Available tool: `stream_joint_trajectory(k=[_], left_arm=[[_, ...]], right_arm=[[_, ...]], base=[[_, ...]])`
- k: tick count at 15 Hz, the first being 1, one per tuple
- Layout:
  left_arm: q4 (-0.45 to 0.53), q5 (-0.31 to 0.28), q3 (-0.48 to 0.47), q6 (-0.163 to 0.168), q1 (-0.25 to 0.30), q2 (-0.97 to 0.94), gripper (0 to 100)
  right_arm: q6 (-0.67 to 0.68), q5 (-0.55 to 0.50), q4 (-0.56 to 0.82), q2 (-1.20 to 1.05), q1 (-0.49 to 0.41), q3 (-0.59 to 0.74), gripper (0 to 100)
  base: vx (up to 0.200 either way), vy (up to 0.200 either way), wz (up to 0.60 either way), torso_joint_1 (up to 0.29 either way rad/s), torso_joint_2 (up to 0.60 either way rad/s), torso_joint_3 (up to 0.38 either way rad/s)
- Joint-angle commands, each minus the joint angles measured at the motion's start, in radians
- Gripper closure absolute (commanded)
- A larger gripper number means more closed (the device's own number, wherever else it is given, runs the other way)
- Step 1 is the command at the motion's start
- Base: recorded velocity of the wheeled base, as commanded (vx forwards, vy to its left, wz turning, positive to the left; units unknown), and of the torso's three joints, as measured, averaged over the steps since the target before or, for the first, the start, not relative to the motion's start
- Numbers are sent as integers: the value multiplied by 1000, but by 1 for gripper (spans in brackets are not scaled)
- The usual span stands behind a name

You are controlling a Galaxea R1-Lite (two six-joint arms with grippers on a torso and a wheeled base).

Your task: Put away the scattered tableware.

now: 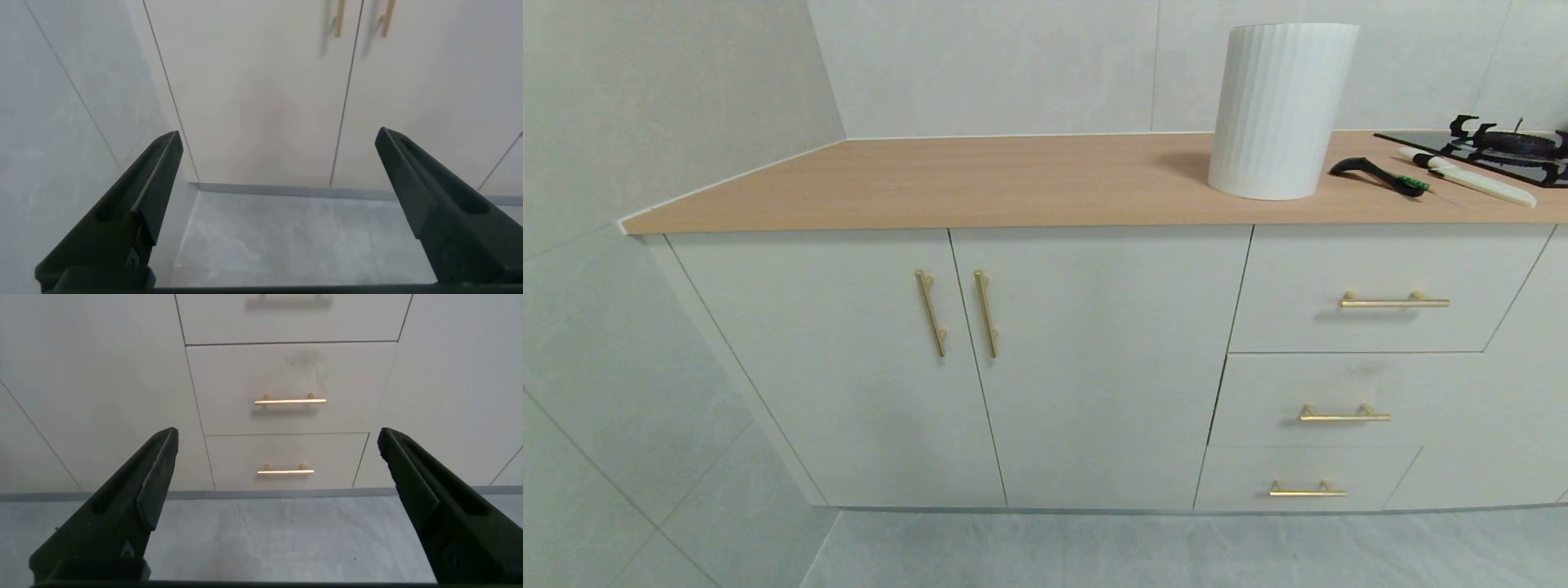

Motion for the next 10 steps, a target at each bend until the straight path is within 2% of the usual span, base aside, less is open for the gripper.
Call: stream_joint_trajectory(k=[1,5,10], left_arm=[[1,-2,1,3,0,0,0],[1,-5,1,3,0,0,0],[1,-5,1,-1,0,0,0]], right_arm=[[-1,0,1,2,0,0,0],[-1,0,1,2,0,0,0],[-1,0,1,2,0,0,0]], base=[[0,-200,0,-2,2,-2],[0,-200,0,4,6,2],[0,0,0,0,0,0]])
